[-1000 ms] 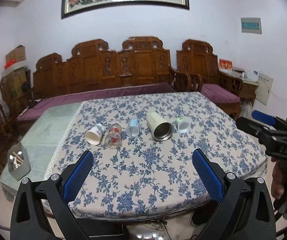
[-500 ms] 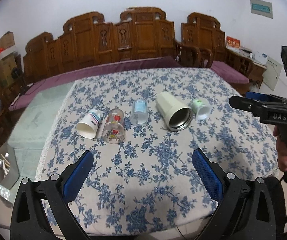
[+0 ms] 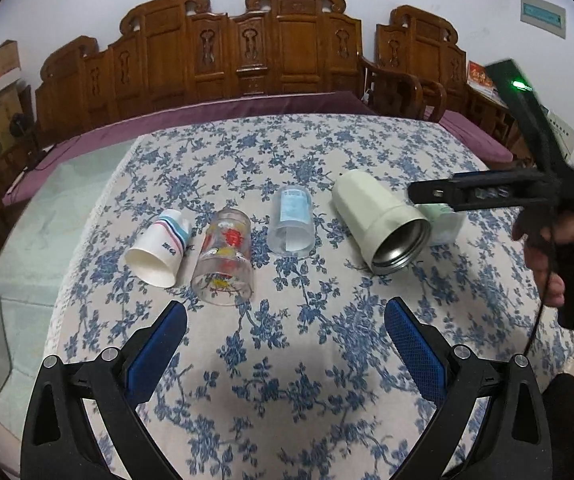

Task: Flip cup upside down
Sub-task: 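Move the right tool toward the cream cup lying on its side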

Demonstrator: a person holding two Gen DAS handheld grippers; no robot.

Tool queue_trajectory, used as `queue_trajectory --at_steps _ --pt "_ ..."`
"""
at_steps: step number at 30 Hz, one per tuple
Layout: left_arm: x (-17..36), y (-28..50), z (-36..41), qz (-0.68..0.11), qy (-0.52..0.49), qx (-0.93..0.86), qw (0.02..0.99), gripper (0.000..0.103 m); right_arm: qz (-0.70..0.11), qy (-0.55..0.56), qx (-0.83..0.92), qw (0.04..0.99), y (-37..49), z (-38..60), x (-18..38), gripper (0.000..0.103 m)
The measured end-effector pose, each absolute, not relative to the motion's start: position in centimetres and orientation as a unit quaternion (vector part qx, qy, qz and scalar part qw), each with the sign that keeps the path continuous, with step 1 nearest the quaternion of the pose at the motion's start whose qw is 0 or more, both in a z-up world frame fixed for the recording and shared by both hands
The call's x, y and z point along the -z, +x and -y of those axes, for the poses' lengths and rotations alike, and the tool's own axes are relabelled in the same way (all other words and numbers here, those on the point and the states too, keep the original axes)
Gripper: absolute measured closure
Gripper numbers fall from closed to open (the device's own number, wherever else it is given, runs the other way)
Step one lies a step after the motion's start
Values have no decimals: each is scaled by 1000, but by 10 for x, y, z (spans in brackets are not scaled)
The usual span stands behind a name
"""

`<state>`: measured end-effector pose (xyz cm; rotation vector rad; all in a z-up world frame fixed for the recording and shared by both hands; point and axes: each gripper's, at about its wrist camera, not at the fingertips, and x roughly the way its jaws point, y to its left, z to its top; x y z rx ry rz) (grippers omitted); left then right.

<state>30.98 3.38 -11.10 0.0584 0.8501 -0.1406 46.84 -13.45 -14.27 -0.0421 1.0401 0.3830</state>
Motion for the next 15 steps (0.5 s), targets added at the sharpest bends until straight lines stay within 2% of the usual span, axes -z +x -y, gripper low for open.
queue_trajectory --at_steps 6,15 --pt "130 328 -34 -424 30 70 902 8 -531 -50 -170 829 507 116 166 9" --pt "147 334 -40 -441 23 75 894 8 -618 -25 -169 768 547 113 207 11"
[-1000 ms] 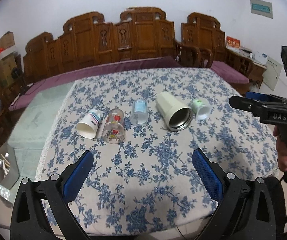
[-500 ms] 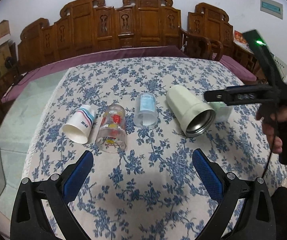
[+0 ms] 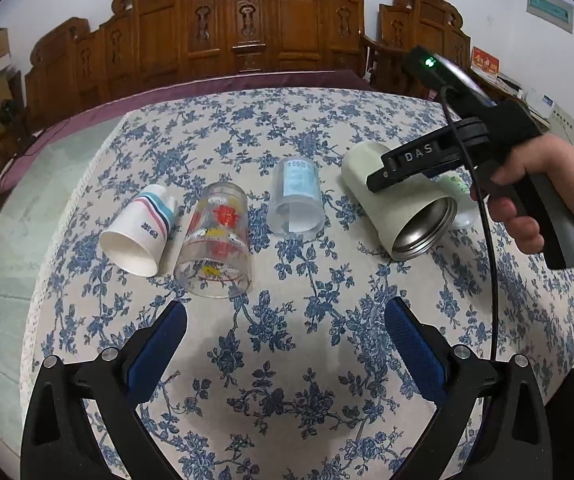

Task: Flip cup upside down
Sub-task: 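Move the right tool toward the cream cup lying on its side, then close the right gripper on the cream cup's closed end and lift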

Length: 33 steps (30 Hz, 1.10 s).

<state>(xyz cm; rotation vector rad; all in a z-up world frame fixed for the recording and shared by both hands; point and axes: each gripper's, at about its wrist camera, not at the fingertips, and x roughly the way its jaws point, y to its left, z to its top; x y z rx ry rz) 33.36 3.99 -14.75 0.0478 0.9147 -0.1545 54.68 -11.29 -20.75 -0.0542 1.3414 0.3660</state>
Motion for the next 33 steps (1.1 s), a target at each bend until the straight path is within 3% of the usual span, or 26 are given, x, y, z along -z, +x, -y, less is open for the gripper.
queue_trajectory --at_steps 8,14,33 --pt "153 332 -41 -450 23 76 890 8 -664 -31 -172 727 557 103 225 16" --pt "152 327 -45 -454 19 74 888 8 -648 -30 -170 742 552 102 219 21" --pt "141 281 -56 -452 -1 53 891 8 -614 -20 -240 751 410 112 192 24"
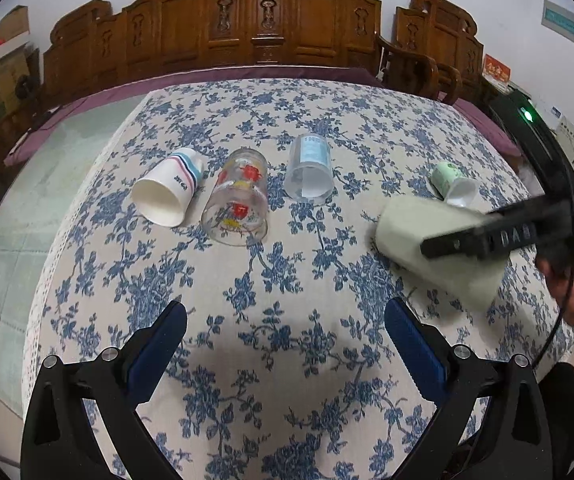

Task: Flip cup upside down
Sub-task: 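Close the right gripper on the cream cup's closed end and lift, then grasp the cream cup body with the left gripper while the right gripper releases it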

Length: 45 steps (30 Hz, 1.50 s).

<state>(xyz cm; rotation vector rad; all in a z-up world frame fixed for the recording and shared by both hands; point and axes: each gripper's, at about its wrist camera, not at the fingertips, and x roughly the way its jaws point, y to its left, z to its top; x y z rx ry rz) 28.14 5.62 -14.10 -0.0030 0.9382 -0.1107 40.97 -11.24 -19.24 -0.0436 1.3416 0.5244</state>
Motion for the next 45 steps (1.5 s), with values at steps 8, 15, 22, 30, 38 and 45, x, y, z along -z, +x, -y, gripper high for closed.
queue_trajectory --at_steps 8,15,22,30,38,45 --pt "135 279 -58 -456 -8 48 889 8 -594 -10 -226 772 378 106 206 24" --pt "123 286 -54 -458 -5 47 888 8 -542 6 -248 803 358 122 189 24" --pt "127 310 -22 -488 -6 73 870 8 -469 -13 -224 854 315 171 163 14" --pt "151 342 16 -539 -49 89 836 8 -431 -22 -197 880 285 219 153 5" --pt "180 365 38 -587 -86 73 802 8 -424 -5 -182 887 282 244 164 5" --pt "194 376 47 -603 -87 62 791 8 -423 23 -182 887 285 255 165 5"
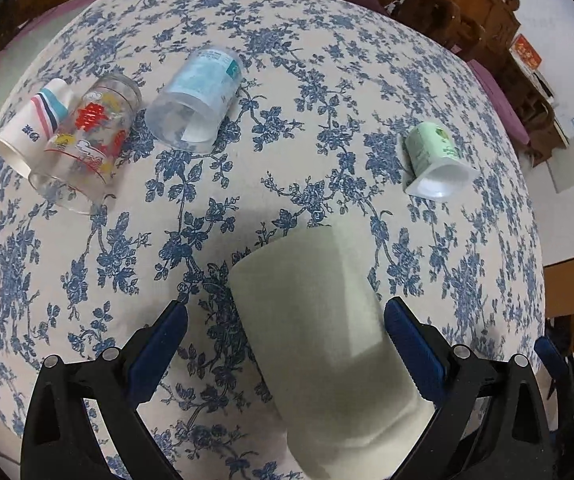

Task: Flip cup upside down
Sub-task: 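Grasp the cream cup body with the left gripper while the right gripper releases it, then rotate the cream cup upright with the left gripper, opening facing up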

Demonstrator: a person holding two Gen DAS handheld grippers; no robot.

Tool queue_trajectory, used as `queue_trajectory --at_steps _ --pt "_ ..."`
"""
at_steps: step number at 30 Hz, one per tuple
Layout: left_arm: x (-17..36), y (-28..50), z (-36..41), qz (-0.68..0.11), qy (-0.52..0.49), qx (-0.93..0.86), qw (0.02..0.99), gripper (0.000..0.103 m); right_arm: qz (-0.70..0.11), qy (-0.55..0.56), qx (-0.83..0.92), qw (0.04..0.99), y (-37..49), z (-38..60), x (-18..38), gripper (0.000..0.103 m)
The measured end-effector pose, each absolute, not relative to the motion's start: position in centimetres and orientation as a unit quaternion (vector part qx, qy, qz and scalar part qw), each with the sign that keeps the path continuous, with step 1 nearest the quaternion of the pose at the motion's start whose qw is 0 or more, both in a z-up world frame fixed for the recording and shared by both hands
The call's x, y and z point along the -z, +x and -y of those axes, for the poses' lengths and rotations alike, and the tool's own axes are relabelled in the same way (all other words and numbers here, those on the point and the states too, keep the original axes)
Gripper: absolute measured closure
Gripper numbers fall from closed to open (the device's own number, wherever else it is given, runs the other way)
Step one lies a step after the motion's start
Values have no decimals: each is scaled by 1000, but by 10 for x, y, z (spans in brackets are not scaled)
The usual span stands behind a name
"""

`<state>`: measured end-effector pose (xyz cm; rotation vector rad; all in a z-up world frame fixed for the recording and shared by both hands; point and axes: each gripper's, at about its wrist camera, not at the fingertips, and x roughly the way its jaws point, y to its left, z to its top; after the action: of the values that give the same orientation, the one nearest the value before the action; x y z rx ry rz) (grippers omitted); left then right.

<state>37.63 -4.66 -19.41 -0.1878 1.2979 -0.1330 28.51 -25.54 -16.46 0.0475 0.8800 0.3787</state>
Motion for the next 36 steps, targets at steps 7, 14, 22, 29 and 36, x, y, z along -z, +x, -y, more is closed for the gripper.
queue_trajectory --at_steps 7,14,22,29,36 --pt "207 386 51 -617 -99 64 778 8 -425 27 -183 886 286 255 165 5" --pt "219 393 58 -633 -96 63 765 14 -428 31 -180 885 287 259 168 5" --pt "214 392 60 -631 -106 72 765 30 -431 36 -177 884 289 263 168 5" --pt "168 368 70 -574 -55 101 810 31 -428 34 -176 886 286 262 164 5" --pt "129 343 77 -527 -2 117 842 33 -428 31 -179 885 286 259 164 5"
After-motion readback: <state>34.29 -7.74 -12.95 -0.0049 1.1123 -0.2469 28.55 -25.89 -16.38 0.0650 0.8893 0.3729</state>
